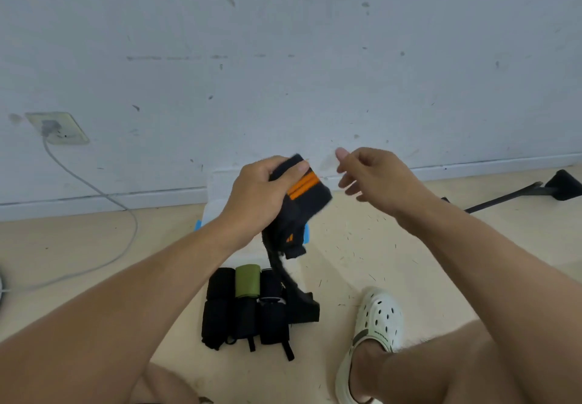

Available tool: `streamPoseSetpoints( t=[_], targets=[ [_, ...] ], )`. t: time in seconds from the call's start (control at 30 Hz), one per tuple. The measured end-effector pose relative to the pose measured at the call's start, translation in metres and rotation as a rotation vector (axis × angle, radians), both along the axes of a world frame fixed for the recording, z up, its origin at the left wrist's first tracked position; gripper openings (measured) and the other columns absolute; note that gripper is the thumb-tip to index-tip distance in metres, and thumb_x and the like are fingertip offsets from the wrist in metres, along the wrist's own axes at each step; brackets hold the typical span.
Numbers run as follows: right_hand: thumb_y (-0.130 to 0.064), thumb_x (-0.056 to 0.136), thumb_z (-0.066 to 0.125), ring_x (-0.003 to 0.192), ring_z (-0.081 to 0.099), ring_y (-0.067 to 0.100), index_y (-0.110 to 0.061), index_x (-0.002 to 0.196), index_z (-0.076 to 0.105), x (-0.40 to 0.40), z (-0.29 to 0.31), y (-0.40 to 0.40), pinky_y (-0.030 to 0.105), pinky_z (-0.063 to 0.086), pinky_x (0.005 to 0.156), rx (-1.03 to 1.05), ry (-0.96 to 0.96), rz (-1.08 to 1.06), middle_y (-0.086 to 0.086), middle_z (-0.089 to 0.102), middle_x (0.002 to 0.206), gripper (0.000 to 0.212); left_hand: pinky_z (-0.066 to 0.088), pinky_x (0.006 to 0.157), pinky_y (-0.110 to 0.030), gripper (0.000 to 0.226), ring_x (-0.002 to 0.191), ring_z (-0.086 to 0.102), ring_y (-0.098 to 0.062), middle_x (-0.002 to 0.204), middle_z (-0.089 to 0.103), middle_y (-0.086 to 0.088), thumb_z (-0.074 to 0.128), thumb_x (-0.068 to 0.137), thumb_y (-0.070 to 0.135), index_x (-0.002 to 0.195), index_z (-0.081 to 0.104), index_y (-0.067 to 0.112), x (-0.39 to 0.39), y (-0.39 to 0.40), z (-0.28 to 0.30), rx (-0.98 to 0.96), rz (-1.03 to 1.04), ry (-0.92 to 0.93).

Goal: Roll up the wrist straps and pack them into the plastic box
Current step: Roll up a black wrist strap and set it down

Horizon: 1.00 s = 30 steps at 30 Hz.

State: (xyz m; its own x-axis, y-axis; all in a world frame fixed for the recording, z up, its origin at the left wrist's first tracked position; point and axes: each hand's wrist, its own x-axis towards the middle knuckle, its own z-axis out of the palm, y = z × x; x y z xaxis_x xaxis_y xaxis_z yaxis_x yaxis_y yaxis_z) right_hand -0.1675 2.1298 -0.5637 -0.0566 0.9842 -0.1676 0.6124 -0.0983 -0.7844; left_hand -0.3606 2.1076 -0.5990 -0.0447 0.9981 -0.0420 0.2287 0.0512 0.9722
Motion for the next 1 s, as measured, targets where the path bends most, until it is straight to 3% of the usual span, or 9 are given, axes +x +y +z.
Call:
streamPoseSetpoints(
  t=[0.07, 0.17, 0.27, 0.37, 0.53, 0.63, 0.73, 0.87, 1.0],
  targets=[
    [-0.059, 0.105, 0.042, 0.111, 0.065, 0.011, -0.027, 0.117, 0.071, 0.000, -0.002, 0.000, 0.044, 0.047, 0.110, -0.052, -0.019, 0.109, -0.011, 0.072, 0.112, 0.046, 0.050, 0.074, -0.035, 0.065, 0.068, 0.063, -0.025, 0.081, 0.066, -0.028, 0.062, 0.095, 0.061, 0.084, 0.068, -0.002, 0.001, -0.003, 0.003, -0.036, -0.111, -0.010],
    [-0.077, 0.097, 0.028, 0.129, 0.058, 0.009, -0.029, 0.124, 0.073, -0.001, -0.012, -0.002, 0.043, 0.032, 0.122, -0.315, -0.085, 0.332, -0.013, 0.069, 0.128, 0.072, 0.051, 0.075, -0.041, 0.081, 0.065, 0.061, -0.031, 0.076, 0.064, -0.033, 0.062, 0.090, 0.068, 0.085, 0.062, -0.013, 0.001, -0.006, 0.007, -0.113, -0.164, -0.091],
    [-0.077, 0.093, 0.036, 0.115, 0.070, 0.012, -0.019, 0.118, 0.076, 0.007, -0.012, -0.002, 0.040, 0.040, 0.117, -0.488, 0.036, 0.452, -0.004, 0.078, 0.115, 0.075, 0.056, 0.080, -0.043, 0.071, 0.068, 0.067, -0.034, 0.078, 0.071, -0.026, 0.063, 0.095, 0.059, 0.087, 0.066, -0.011, 0.000, -0.002, 0.006, -0.136, -0.143, -0.054],
    [-0.058, 0.089, 0.058, 0.092, 0.075, 0.018, -0.010, 0.102, 0.078, 0.018, -0.006, 0.001, 0.033, 0.054, 0.094, -0.535, 0.262, 0.438, 0.007, 0.080, 0.102, 0.054, 0.054, 0.076, -0.037, 0.053, 0.069, 0.069, -0.021, 0.073, 0.073, -0.006, 0.063, 0.097, 0.056, 0.086, 0.070, 0.005, -0.001, 0.004, -0.002, -0.128, -0.114, 0.039],
    [-0.048, 0.079, 0.079, 0.081, 0.067, 0.022, -0.009, 0.097, 0.076, 0.022, -0.004, 0.004, 0.031, 0.051, 0.075, -0.446, 0.455, 0.389, 0.012, 0.072, 0.094, 0.043, 0.051, 0.102, -0.035, 0.040, 0.098, 0.071, -0.008, 0.104, 0.074, 0.006, 0.051, 0.102, 0.056, 0.111, 0.070, 0.023, 0.002, 0.005, -0.007, -0.134, -0.138, 0.011],
    [-0.043, 0.084, 0.072, 0.083, 0.070, 0.018, -0.014, 0.100, 0.080, 0.019, -0.003, 0.003, 0.029, 0.052, 0.077, -0.390, 0.503, 0.331, 0.007, 0.076, 0.098, 0.034, 0.052, 0.099, -0.037, 0.052, 0.100, 0.073, -0.012, 0.107, 0.077, 0.003, 0.051, 0.094, 0.066, 0.112, 0.072, 0.022, 0.006, 0.001, -0.001, -0.149, -0.174, -0.090],
    [-0.039, 0.092, 0.067, 0.103, 0.072, 0.026, -0.006, 0.120, 0.074, 0.020, -0.003, 0.006, 0.038, 0.055, 0.088, -0.341, 0.558, 0.263, 0.015, 0.075, 0.119, 0.044, 0.056, 0.099, -0.039, 0.064, 0.107, 0.072, -0.011, 0.113, 0.078, 0.003, 0.054, 0.083, 0.070, 0.122, 0.069, 0.020, 0.008, -0.004, 0.002, -0.178, -0.259, -0.165],
    [-0.027, 0.100, 0.060, 0.109, 0.072, 0.028, -0.007, 0.128, 0.070, 0.021, -0.005, 0.005, 0.043, 0.055, 0.094, -0.334, 0.555, 0.274, 0.017, 0.073, 0.125, 0.036, 0.062, 0.085, -0.028, 0.031, 0.105, 0.074, -0.006, 0.111, 0.079, 0.010, 0.064, 0.100, 0.039, 0.127, 0.068, 0.025, 0.009, -0.003, -0.002, -0.135, -0.231, -0.183],
    [-0.021, 0.098, 0.067, 0.107, 0.074, 0.020, -0.015, 0.126, 0.071, 0.022, -0.009, 0.006, 0.035, 0.057, 0.091, -0.313, 0.472, 0.288, 0.007, 0.076, 0.120, 0.029, 0.065, 0.082, -0.042, 0.026, 0.100, 0.077, -0.020, 0.109, 0.080, -0.002, 0.057, 0.107, 0.029, 0.126, 0.071, 0.018, 0.008, 0.001, -0.010, -0.134, -0.090, -0.226]
  ],
)
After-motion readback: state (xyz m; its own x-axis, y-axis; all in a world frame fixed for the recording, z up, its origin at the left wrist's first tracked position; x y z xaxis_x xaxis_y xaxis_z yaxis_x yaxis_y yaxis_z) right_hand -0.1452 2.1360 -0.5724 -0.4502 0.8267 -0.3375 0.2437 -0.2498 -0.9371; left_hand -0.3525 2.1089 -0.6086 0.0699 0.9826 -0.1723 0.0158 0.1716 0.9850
